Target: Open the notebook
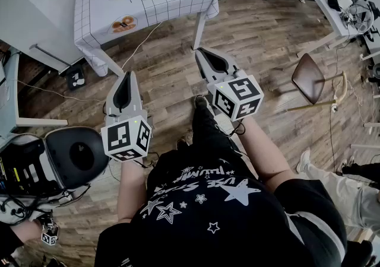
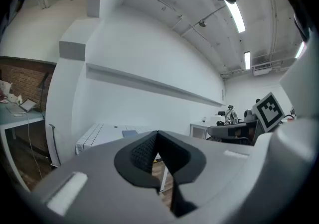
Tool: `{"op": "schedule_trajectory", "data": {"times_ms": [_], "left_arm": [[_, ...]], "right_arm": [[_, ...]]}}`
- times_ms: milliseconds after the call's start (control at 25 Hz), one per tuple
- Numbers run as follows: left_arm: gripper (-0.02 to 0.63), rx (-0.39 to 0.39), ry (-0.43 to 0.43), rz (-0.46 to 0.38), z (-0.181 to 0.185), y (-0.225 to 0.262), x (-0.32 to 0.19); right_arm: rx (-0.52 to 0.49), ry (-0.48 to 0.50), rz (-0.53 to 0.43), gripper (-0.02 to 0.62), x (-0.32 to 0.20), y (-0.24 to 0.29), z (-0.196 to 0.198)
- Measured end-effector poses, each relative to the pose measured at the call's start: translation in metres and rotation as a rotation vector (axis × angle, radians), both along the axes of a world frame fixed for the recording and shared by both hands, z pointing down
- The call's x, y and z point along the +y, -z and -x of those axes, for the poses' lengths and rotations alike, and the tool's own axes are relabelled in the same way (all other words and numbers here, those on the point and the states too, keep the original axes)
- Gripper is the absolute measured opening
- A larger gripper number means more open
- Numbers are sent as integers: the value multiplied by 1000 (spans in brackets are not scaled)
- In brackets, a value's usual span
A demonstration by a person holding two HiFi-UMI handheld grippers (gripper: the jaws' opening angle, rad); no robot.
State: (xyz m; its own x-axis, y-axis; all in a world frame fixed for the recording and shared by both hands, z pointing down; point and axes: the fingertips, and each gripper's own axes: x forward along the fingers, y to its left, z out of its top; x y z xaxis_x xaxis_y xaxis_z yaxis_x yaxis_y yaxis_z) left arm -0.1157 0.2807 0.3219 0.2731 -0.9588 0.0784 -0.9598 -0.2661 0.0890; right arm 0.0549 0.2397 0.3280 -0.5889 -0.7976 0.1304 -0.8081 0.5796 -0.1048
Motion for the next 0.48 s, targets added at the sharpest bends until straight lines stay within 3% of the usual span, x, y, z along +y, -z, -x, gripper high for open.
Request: {"op": "schedule_trajectory", "data": {"times_ms": [480], "left_arm": [[9,-8,-21,8,-2,-1,9]], "right_arm": [[25,46,-1,15,8,1,18]]}}
